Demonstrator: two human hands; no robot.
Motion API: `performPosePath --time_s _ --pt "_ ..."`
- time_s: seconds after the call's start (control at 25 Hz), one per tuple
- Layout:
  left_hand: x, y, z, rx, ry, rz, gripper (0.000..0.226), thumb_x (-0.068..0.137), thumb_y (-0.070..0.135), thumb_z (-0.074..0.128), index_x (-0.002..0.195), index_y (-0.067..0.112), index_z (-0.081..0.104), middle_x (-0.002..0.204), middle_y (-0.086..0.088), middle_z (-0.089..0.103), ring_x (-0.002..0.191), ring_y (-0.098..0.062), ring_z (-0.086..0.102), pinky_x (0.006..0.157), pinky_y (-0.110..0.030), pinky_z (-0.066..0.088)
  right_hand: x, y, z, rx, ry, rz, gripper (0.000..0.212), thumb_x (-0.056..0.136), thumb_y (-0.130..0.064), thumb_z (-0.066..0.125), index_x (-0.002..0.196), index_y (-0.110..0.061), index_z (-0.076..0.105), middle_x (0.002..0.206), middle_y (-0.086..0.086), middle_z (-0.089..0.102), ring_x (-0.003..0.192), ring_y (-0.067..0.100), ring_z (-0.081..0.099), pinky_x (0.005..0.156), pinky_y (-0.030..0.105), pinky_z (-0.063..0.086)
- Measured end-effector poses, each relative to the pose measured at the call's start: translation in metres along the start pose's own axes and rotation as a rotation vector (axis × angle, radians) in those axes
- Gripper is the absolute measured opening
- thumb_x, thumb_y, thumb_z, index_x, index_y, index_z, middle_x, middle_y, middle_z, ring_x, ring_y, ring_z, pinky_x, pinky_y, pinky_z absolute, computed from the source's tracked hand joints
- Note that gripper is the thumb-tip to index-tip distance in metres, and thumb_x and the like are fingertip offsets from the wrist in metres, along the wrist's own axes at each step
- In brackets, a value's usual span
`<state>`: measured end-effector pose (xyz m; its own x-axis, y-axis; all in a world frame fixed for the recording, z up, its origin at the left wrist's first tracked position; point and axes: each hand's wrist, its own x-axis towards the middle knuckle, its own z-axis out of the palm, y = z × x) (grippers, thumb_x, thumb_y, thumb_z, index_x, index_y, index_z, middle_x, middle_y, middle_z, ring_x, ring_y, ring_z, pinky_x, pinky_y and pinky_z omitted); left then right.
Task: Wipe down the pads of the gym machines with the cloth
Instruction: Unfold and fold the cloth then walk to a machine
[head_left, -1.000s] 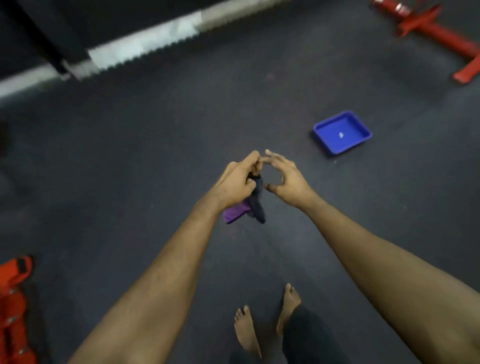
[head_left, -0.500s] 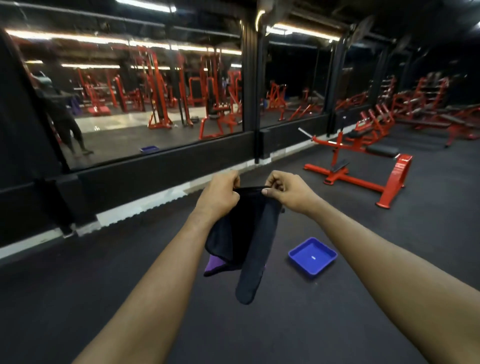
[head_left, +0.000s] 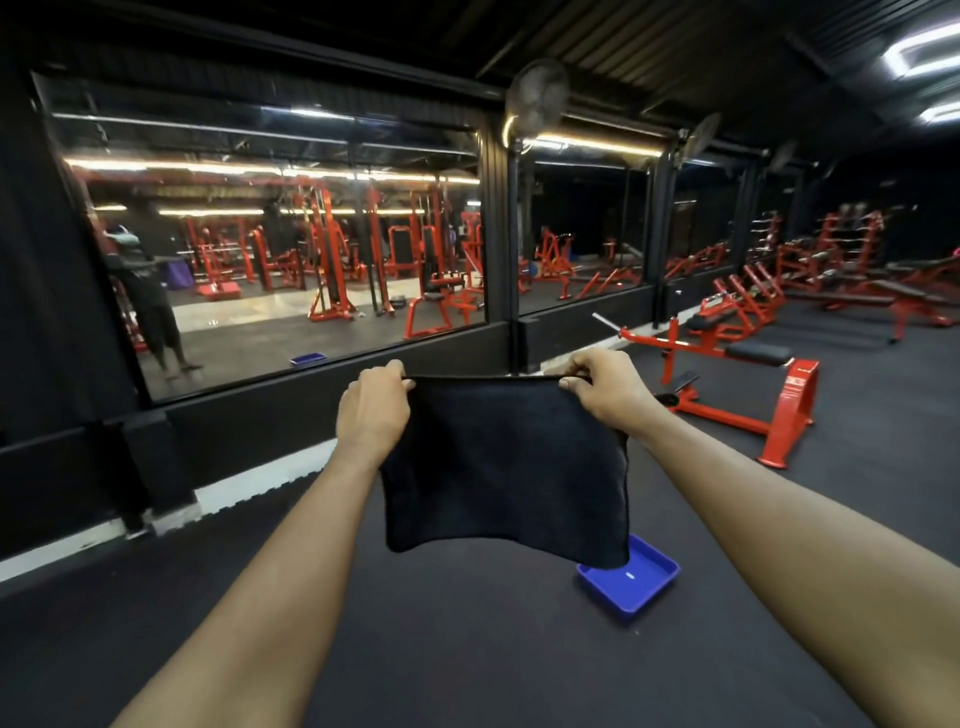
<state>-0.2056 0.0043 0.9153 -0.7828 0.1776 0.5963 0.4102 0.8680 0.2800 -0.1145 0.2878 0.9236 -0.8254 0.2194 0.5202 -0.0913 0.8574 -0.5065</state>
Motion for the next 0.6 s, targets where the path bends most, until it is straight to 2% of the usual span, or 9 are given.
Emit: performPosePath --time_s 0.12,0.24,0.4,0.52,0.6 --pt "0.002 0.009 -0.001 0.01 0.107 -0.005 0.023 0.102 0.027 0.055 0.086 0.01 0.056 0.089 -0.015 0.067 0.085 -0.041 0.066 0.063 -0.039 0.043 -0.001 0.019 -0.013 -0.017 0.078 0.116 0.012 0.092 -0.018 0.071 0.082 -0.024 0.069 0.087 -0.002 0.069 0.094 0.02 0.064 0.086 0.037 0.054" --pt "0.001 0.019 0.0 -0.011 0.221 0.013 0.021 0.103 0.024 0.053 0.091 0.008 0.06 0.092 -0.013 0.064 0.081 -0.039 0.064 0.062 -0.038 0.04 -0.001 0.031 -0.02 0.01 0.211 0.239 0.02 0.094 -0.025 0.069 0.076 -0.027 0.064 0.082 -0.003 0.066 0.091 0.022 0.061 0.08 0.034 0.051" --pt "-0.008 0.024 0.003 -0.099 0.376 -0.02 0.019 0.105 0.019 0.047 0.099 0.004 0.057 0.095 -0.012 0.058 0.078 -0.033 0.06 0.063 -0.042 0.046 -0.001 0.042 -0.027 -0.134 0.431 0.275 0.015 0.098 -0.032 0.064 0.086 -0.023 0.068 0.091 -0.001 0.068 0.089 0.021 0.044 0.092 0.04 0.042" --pt "-0.016 0.037 0.002 -0.214 0.516 -0.052 0.019 0.106 0.022 0.045 0.099 0.006 0.051 0.092 -0.01 0.054 0.074 -0.028 0.055 0.063 -0.046 0.049 0.004 0.047 -0.025 -0.165 0.608 0.237 0.012 0.097 -0.029 0.065 0.091 -0.019 0.066 0.095 0.0 0.068 0.093 0.023 0.056 0.092 0.041 0.038" --pt "-0.017 0.044 -0.001 -0.285 0.623 -0.073 0.022 0.107 0.026 0.044 0.099 0.006 0.048 0.089 -0.009 0.052 0.071 -0.026 0.052 0.062 -0.047 0.049 0.009 0.045 -0.02 -0.158 0.724 0.238 0.009 0.097 -0.027 0.063 0.095 -0.019 0.064 0.098 0.0 0.066 0.098 0.024 0.057 0.09 0.04 0.035"
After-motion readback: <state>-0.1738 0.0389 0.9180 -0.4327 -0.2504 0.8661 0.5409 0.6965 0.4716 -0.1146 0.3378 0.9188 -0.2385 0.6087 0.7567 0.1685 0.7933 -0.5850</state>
